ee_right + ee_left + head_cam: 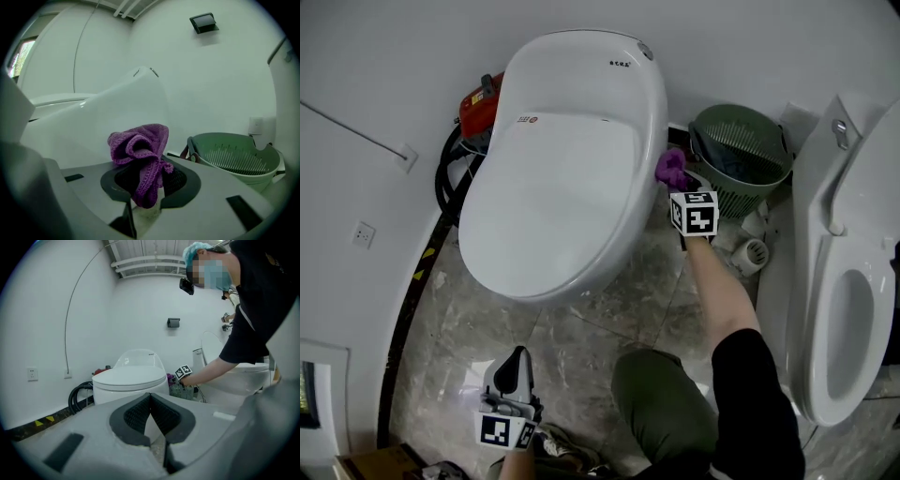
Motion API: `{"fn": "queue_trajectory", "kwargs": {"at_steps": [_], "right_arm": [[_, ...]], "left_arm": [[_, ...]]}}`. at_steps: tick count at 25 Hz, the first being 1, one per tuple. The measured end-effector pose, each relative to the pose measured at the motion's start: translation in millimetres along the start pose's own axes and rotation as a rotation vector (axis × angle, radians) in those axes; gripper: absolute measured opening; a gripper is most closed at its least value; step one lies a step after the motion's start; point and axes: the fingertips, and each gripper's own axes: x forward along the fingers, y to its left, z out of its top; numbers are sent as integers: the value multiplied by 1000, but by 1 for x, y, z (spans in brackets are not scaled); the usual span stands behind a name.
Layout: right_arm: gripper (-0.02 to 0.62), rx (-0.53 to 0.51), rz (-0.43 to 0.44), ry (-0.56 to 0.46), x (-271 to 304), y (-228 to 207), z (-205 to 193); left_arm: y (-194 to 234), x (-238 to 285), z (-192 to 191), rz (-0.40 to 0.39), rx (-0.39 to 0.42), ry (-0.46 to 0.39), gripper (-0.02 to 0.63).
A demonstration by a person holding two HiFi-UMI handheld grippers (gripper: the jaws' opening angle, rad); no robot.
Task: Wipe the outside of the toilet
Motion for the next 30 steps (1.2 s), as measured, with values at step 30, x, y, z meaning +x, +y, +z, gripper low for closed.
{"fn": "queue_trajectory", "kwargs": {"at_steps": [30], "right_arm": [[106,-240,738,-109,-186,311,-135]], "left_arm": [[-7,44,-2,-158,-49,-86,6]]}}
